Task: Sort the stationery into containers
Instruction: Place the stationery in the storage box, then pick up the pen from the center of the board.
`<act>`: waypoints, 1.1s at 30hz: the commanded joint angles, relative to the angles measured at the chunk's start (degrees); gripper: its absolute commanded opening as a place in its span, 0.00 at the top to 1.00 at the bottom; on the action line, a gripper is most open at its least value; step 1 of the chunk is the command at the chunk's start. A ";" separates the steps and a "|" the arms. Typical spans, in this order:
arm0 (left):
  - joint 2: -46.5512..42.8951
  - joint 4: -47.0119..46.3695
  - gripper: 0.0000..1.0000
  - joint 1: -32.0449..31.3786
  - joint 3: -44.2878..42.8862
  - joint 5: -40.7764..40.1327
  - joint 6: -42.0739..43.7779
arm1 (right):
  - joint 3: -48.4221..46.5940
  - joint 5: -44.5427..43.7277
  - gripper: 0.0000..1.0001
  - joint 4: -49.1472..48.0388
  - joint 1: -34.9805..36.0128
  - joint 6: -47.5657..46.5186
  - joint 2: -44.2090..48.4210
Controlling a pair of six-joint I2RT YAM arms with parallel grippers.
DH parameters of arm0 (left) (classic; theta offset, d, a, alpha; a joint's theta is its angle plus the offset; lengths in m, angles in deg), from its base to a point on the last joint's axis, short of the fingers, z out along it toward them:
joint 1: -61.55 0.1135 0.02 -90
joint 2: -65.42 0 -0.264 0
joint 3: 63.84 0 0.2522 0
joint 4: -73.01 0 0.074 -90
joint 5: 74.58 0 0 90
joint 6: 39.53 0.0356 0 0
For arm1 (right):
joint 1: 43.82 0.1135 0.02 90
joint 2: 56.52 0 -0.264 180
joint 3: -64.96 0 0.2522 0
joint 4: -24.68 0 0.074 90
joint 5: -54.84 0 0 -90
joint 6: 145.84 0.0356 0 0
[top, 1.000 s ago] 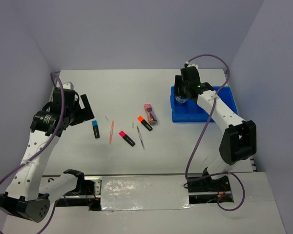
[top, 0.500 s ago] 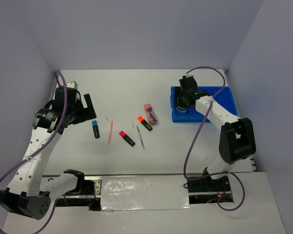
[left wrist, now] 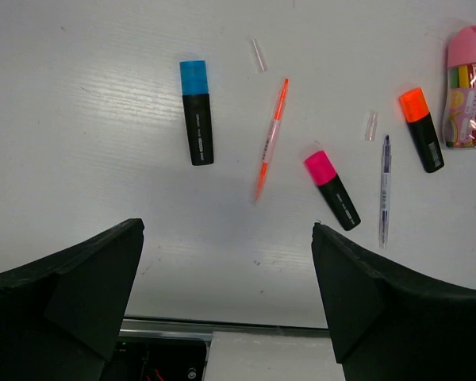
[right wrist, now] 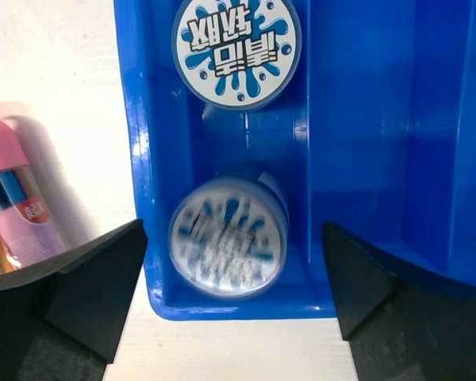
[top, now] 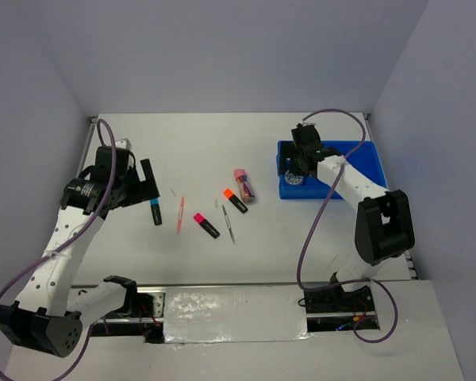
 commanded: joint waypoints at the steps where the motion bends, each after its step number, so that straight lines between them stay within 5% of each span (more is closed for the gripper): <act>1: 0.54 -1.82 0.01 -0.14 0.81 1.04 -0.15 | -2.02 0.45 0.01 0.01 -0.27 -0.08 2.28; 12: 6.25 -7.35 0.02 -4.17 8.01 2.62 -2.86 | -3.34 4.40 0.03 3.88 3.05 2.11 15.36; 18: 14.42 -13.84 0.12 -11.12 9.69 -2.82 -4.98 | -4.05 7.56 0.10 6.08 9.56 3.87 18.98; 33: 34.02 -20.97 0.36 -11.39 8.99 -4.41 -2.26 | -2.55 8.71 0.10 7.92 21.61 8.09 23.73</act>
